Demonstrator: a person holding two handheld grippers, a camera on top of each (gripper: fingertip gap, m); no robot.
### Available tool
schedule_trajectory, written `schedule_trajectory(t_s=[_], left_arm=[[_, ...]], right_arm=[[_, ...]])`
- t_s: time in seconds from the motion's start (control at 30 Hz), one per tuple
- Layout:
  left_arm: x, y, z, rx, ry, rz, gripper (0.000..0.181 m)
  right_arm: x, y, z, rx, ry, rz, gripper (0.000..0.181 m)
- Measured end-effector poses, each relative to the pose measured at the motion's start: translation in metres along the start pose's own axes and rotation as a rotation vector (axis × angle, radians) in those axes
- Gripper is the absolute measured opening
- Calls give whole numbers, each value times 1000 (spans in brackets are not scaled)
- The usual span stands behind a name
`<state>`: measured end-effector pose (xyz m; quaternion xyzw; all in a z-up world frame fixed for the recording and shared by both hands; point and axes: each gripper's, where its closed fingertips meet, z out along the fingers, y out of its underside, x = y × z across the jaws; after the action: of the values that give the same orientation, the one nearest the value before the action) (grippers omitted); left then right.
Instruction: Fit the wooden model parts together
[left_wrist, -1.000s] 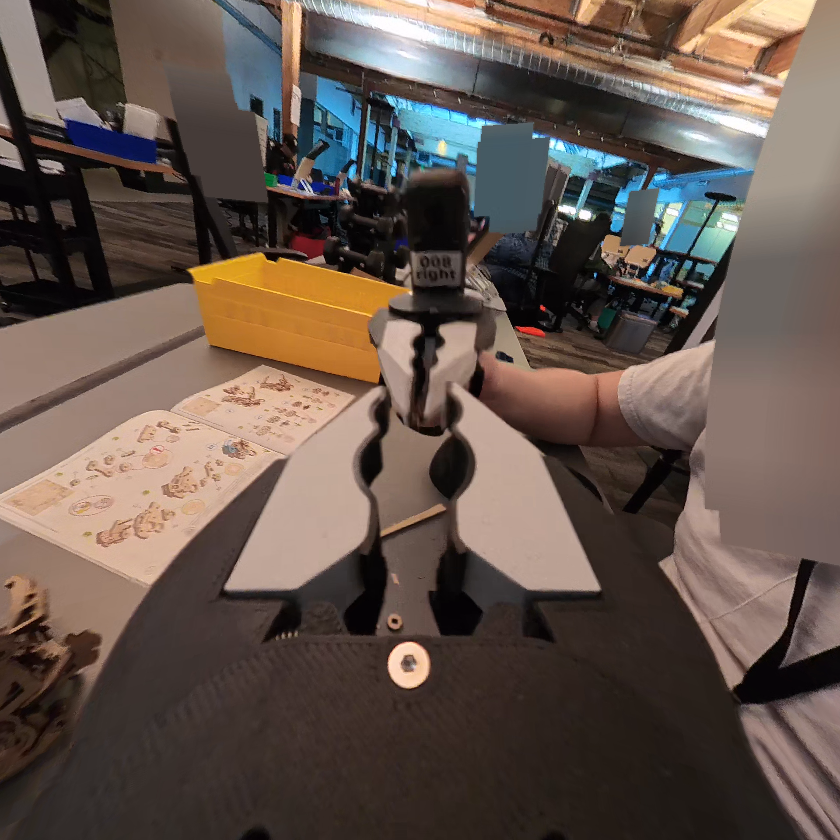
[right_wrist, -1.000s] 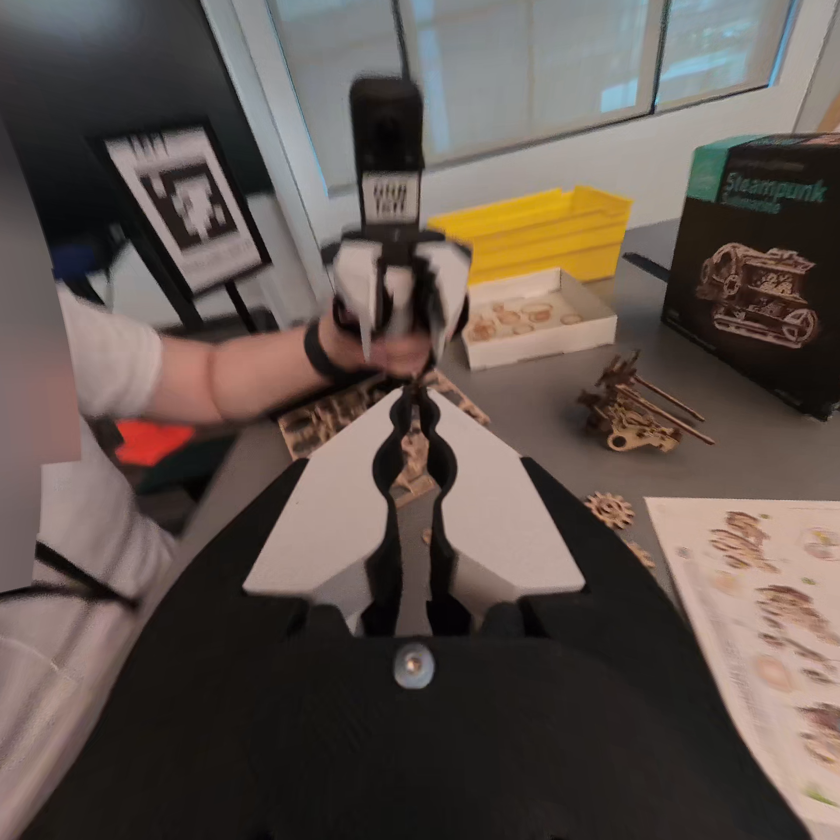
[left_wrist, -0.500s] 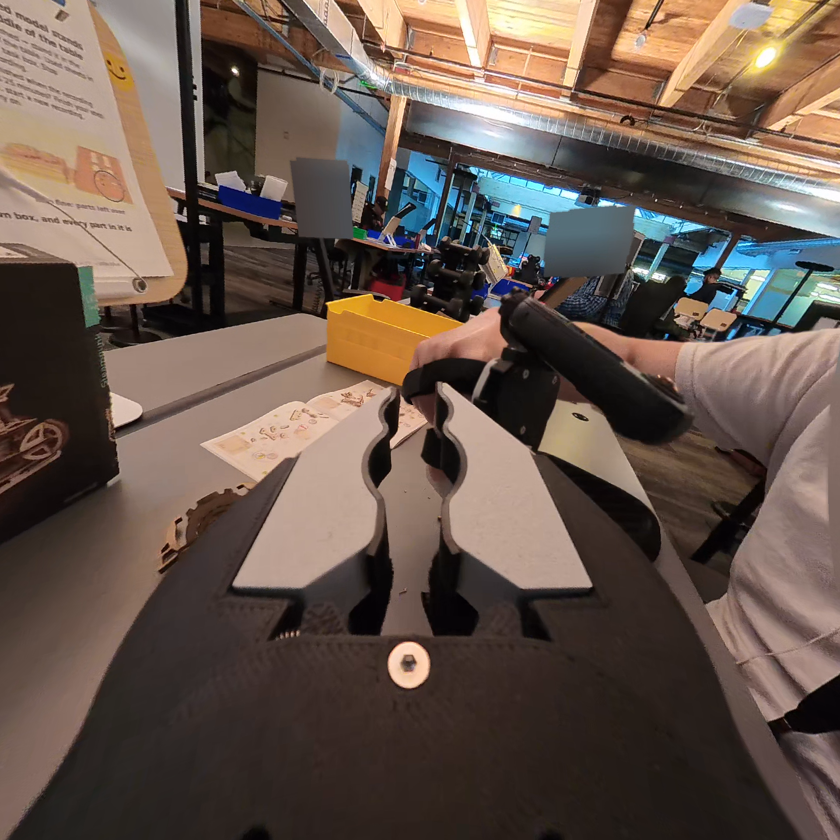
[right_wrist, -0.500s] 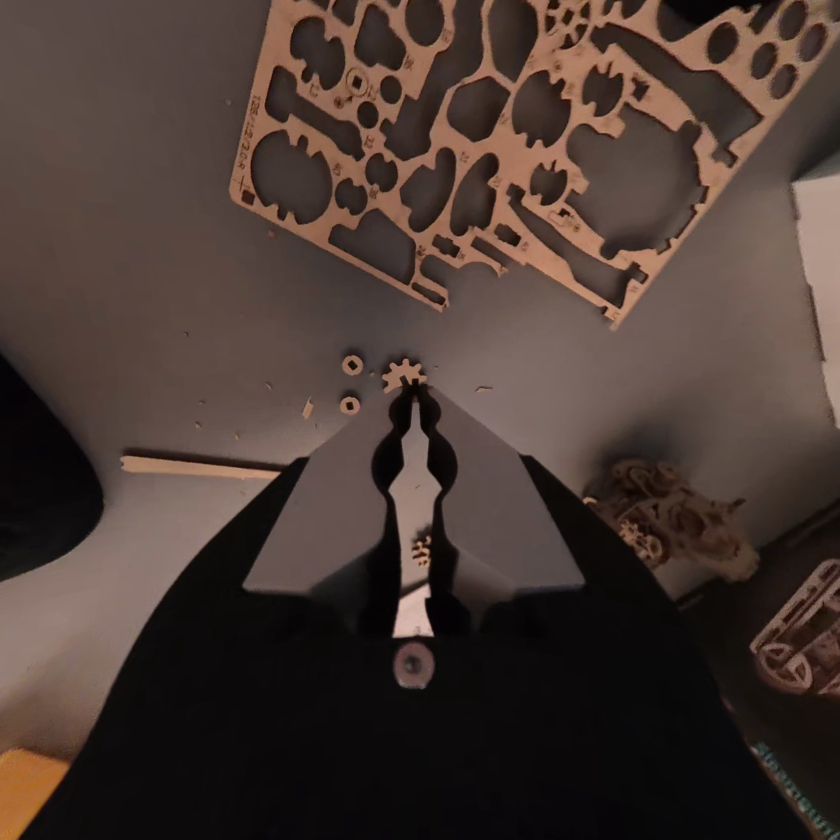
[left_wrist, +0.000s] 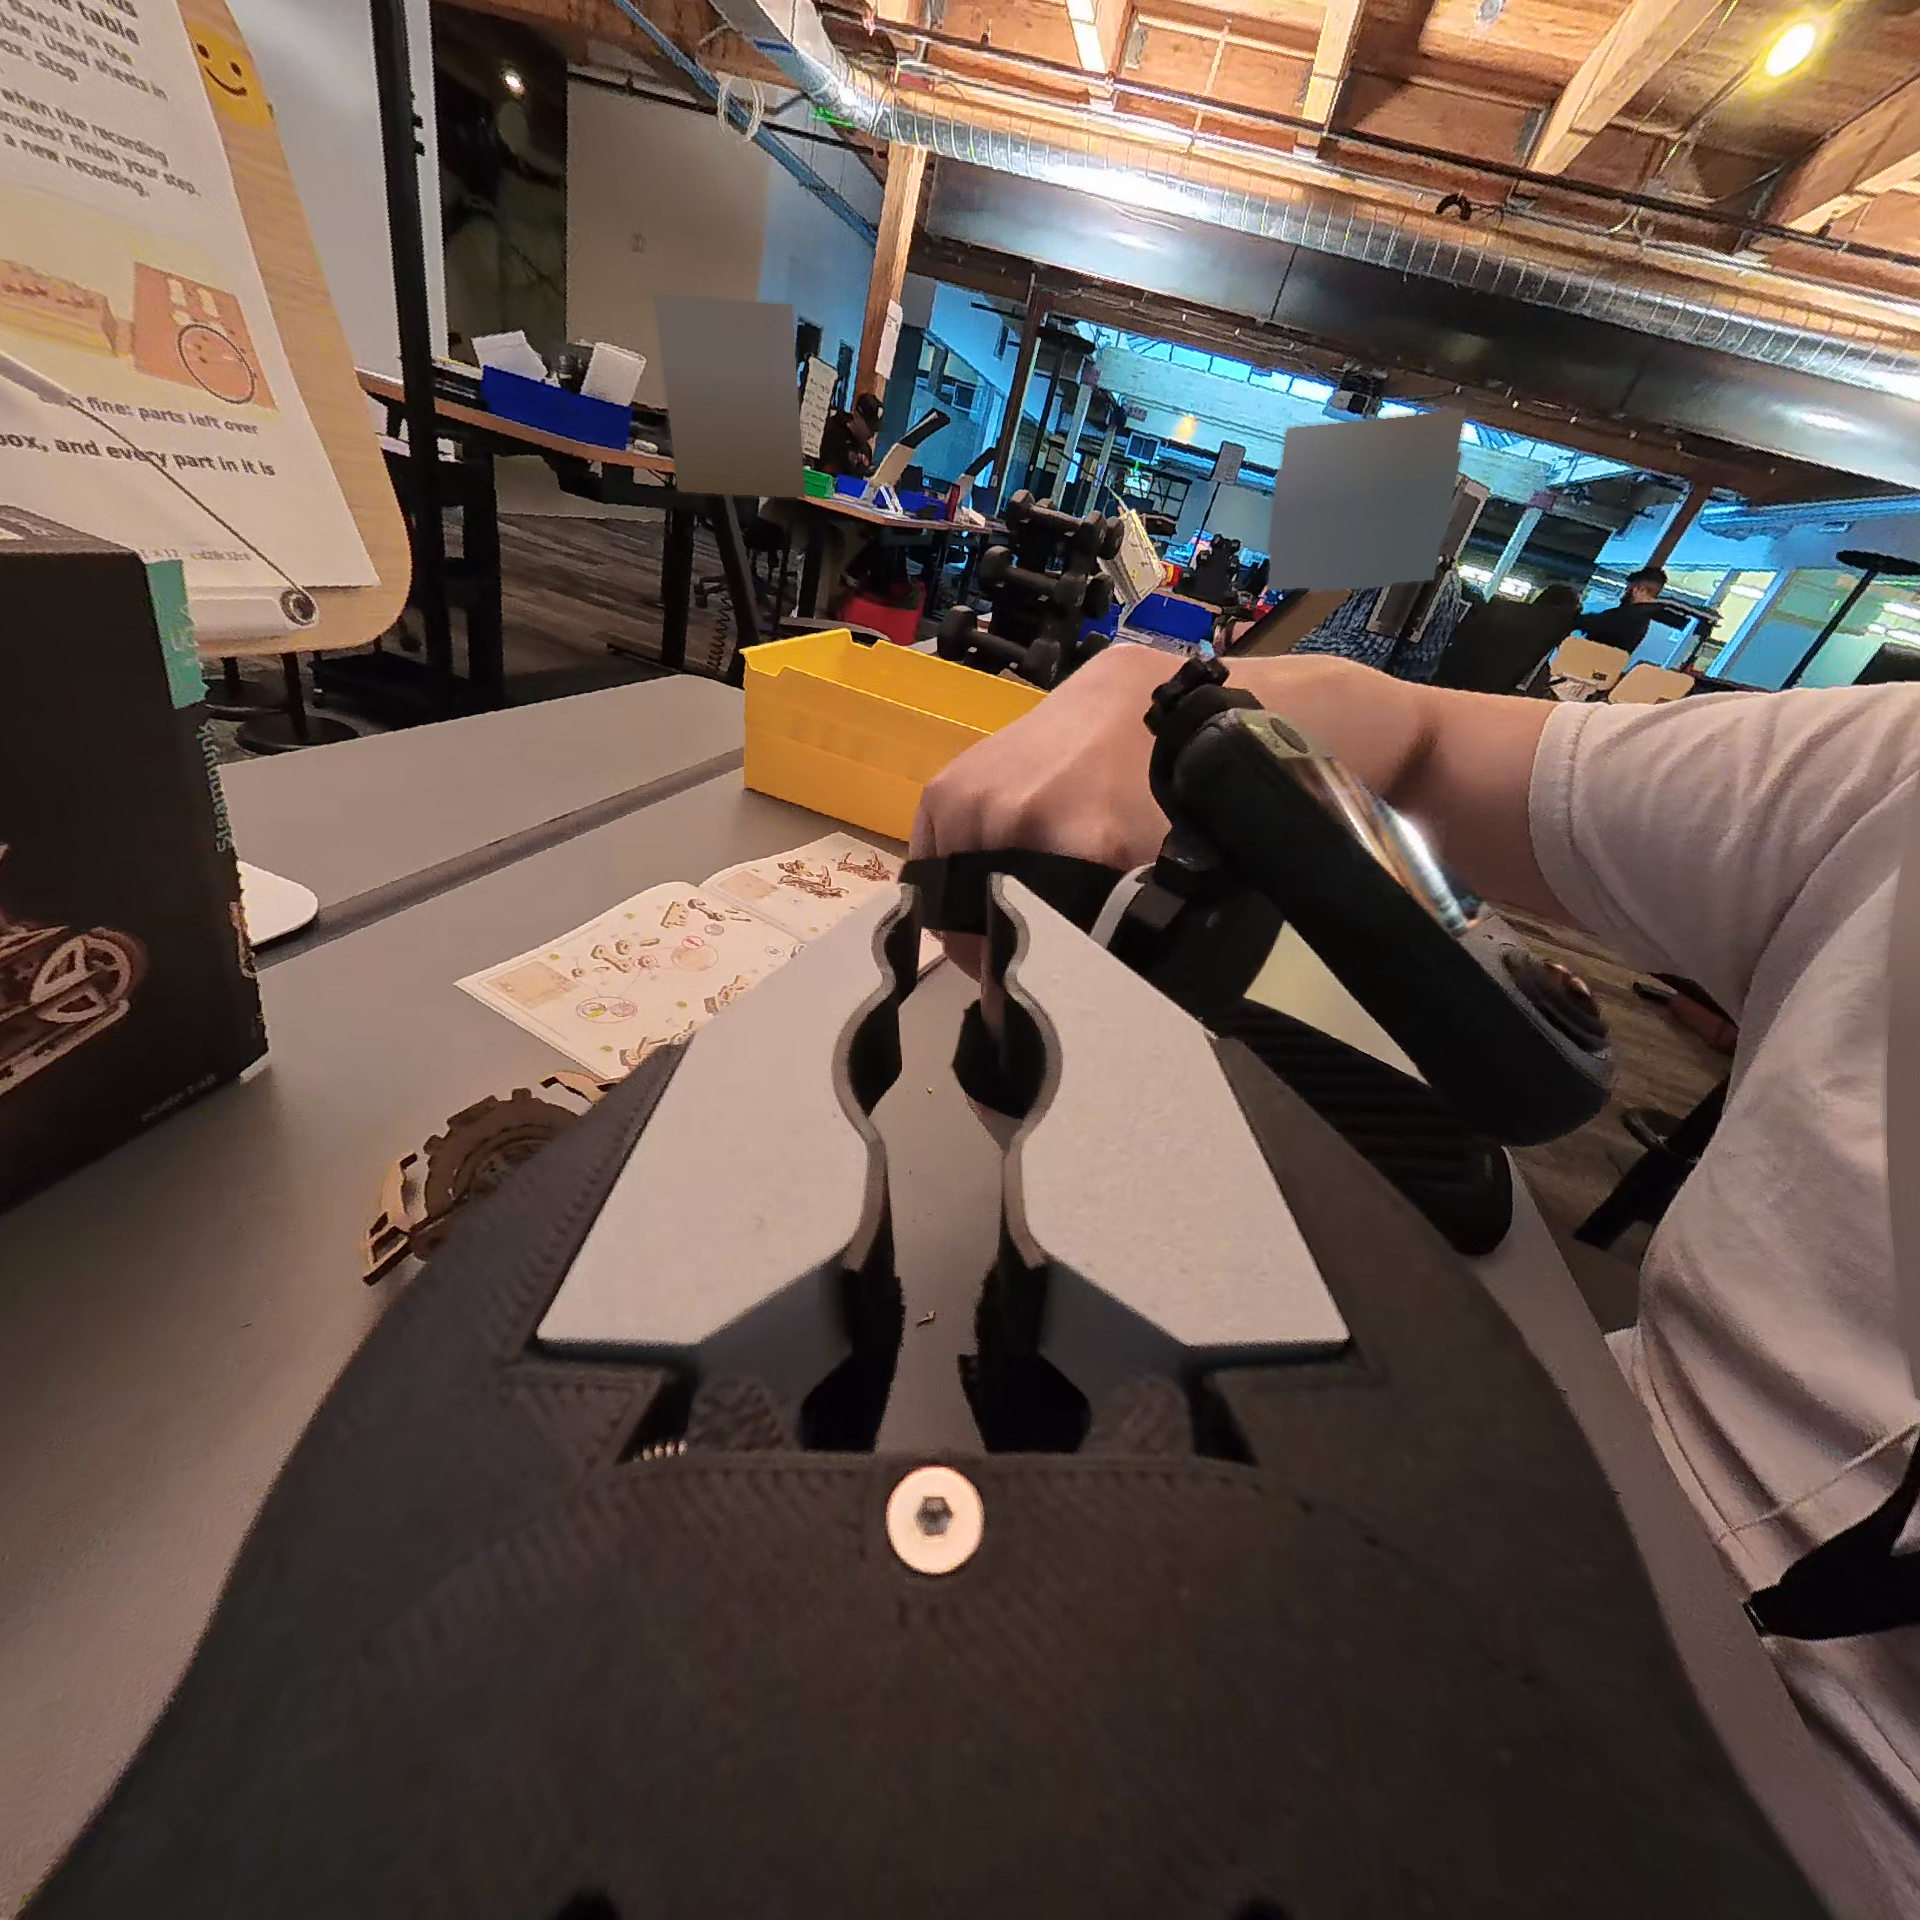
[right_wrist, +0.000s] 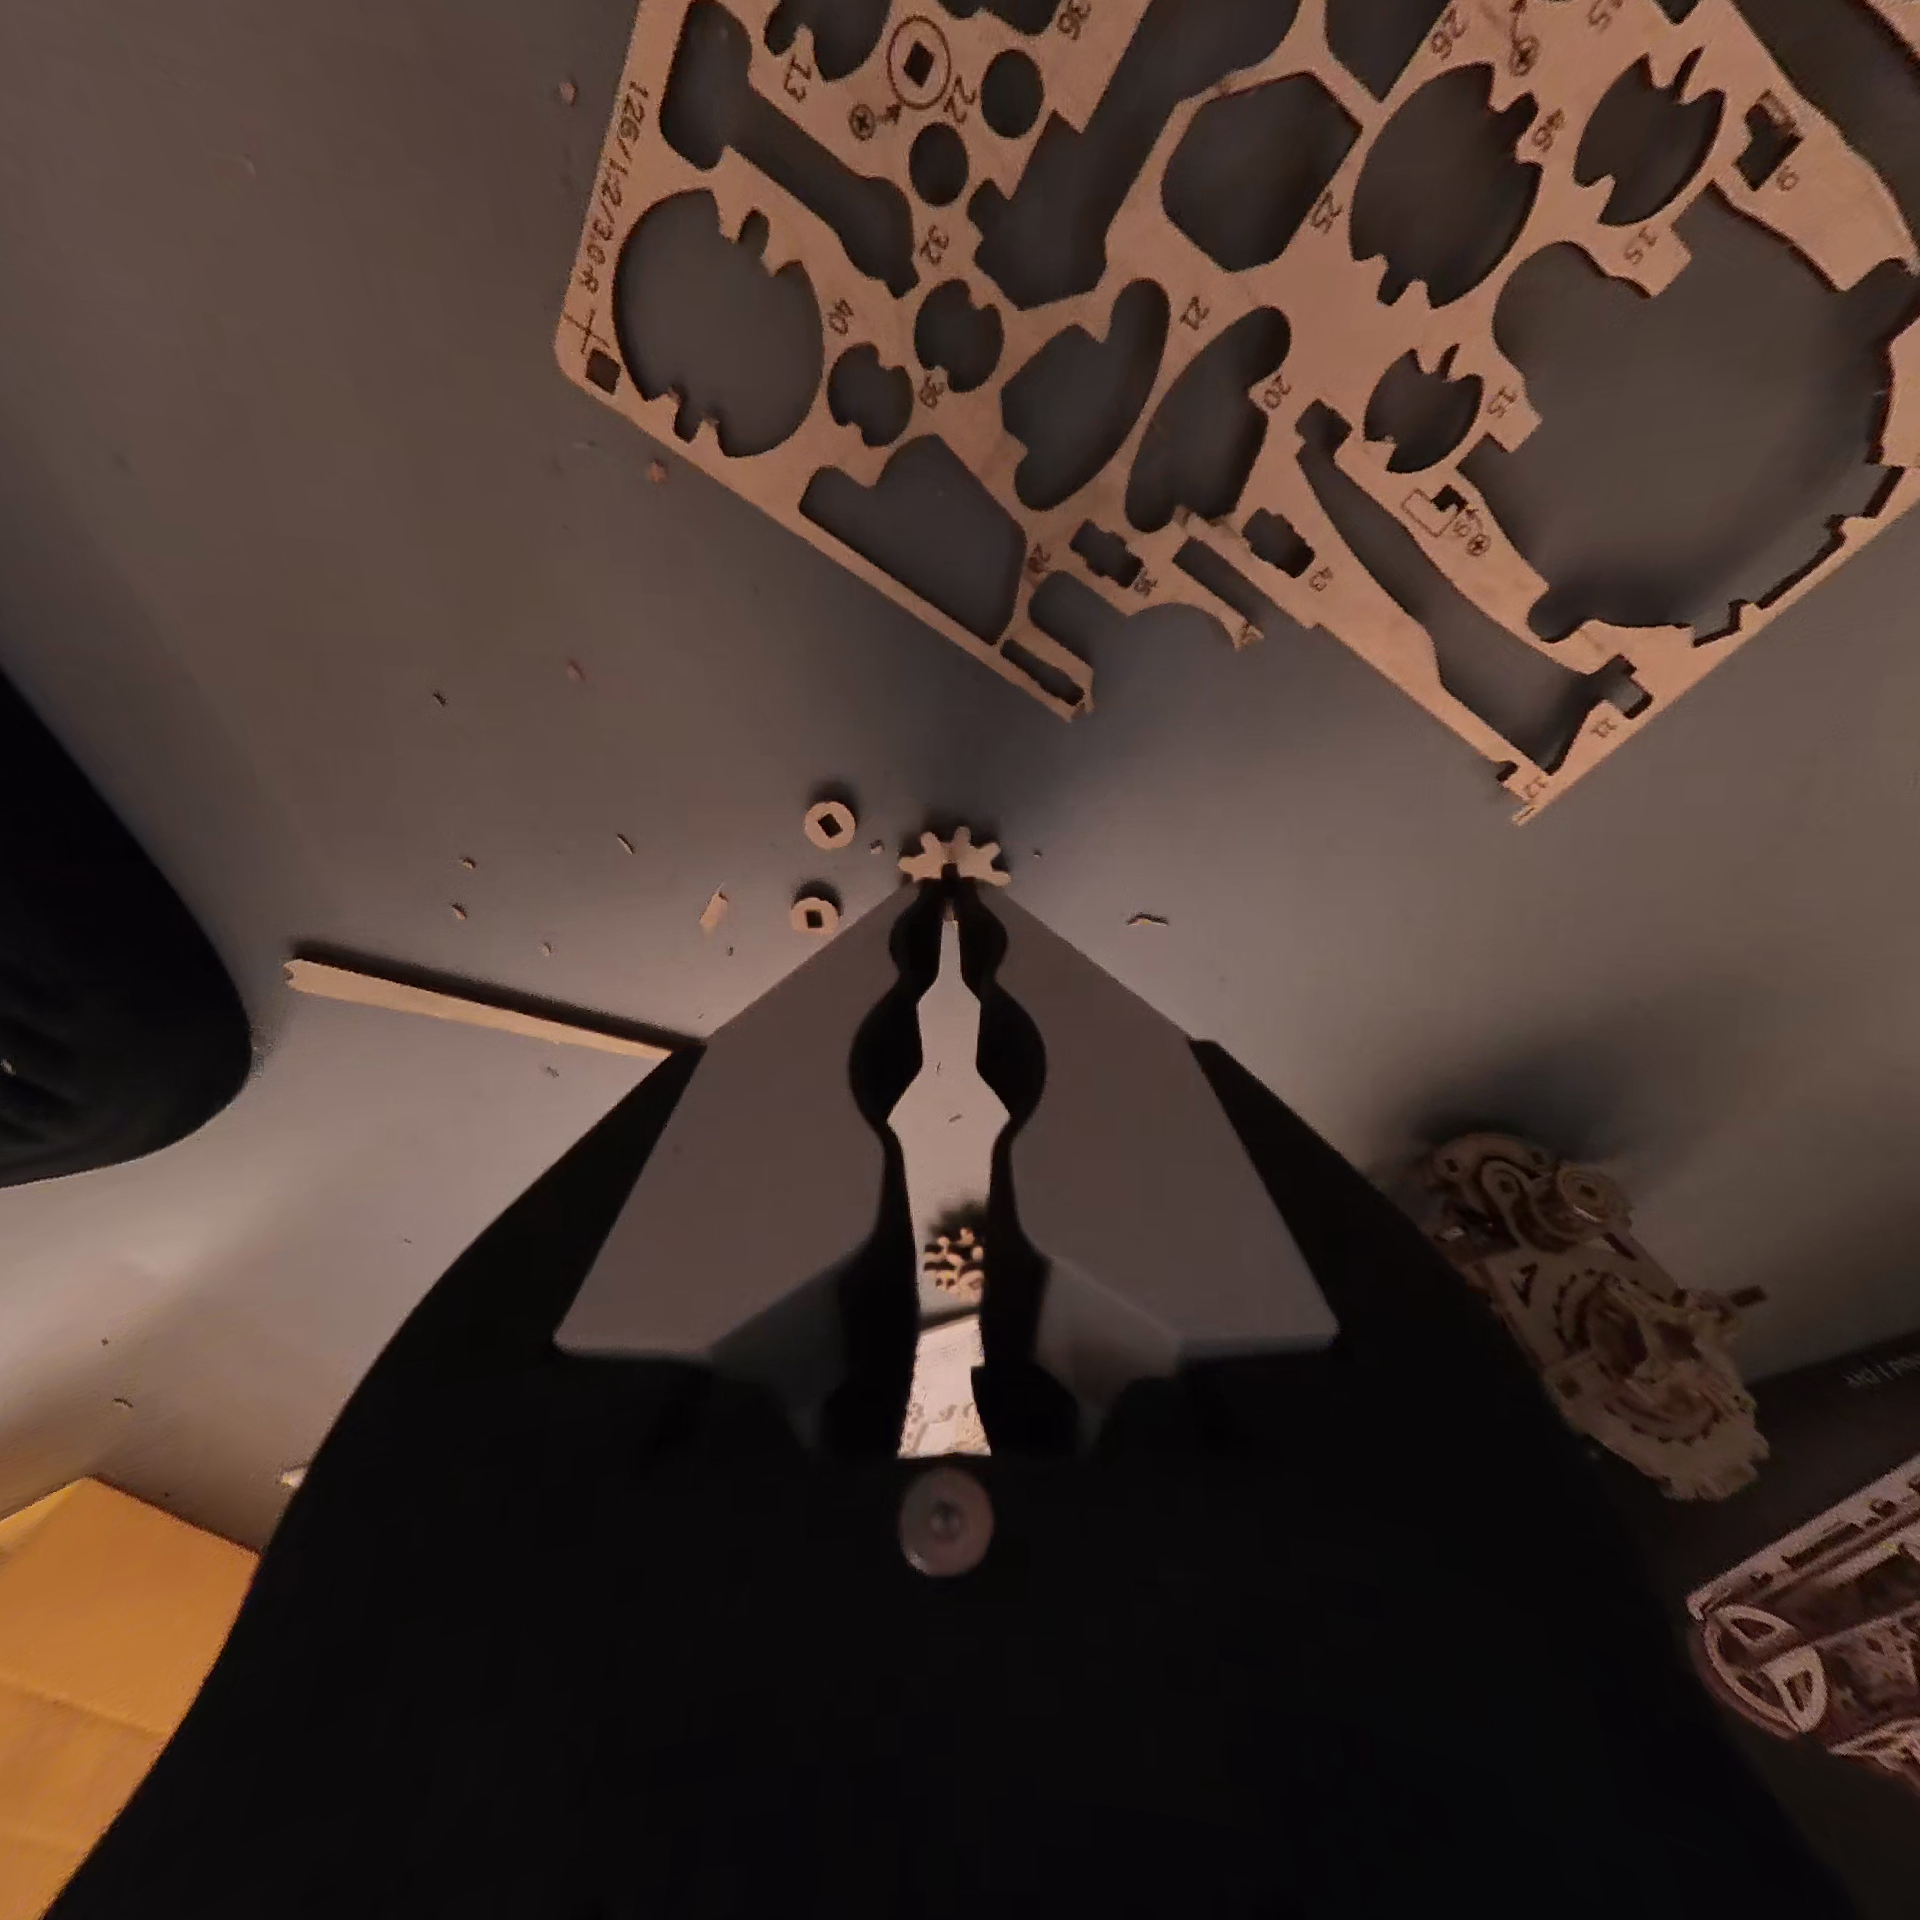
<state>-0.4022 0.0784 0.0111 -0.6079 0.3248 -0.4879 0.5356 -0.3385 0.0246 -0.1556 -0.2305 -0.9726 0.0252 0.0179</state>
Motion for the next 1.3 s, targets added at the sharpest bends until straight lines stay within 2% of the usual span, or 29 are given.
schedule_trajectory(t_s=[0.2, 0.4, 0.53, 0.93, 1.3], left_arm=[[1, -2, -1, 9, 1, 3, 10], [1, -3, -2, 17, 2, 4, 9], [3, -3, -1, 14, 8, 8, 10], [3, -5, -3, 23, 16, 2, 10], [4, -3, -2, 18, 25, -5, 10]], right_arm=[[-3, 4, 2, -32, -7, 10, 3], [-10, 10, 2, -81, -47, 134, 3], [-13, 10, 2, -69, -30, -7, 3], [-19, 17, 1, -69, -24, -175, 3], [-18, 14, 2, -167, 6, -323, 3]])
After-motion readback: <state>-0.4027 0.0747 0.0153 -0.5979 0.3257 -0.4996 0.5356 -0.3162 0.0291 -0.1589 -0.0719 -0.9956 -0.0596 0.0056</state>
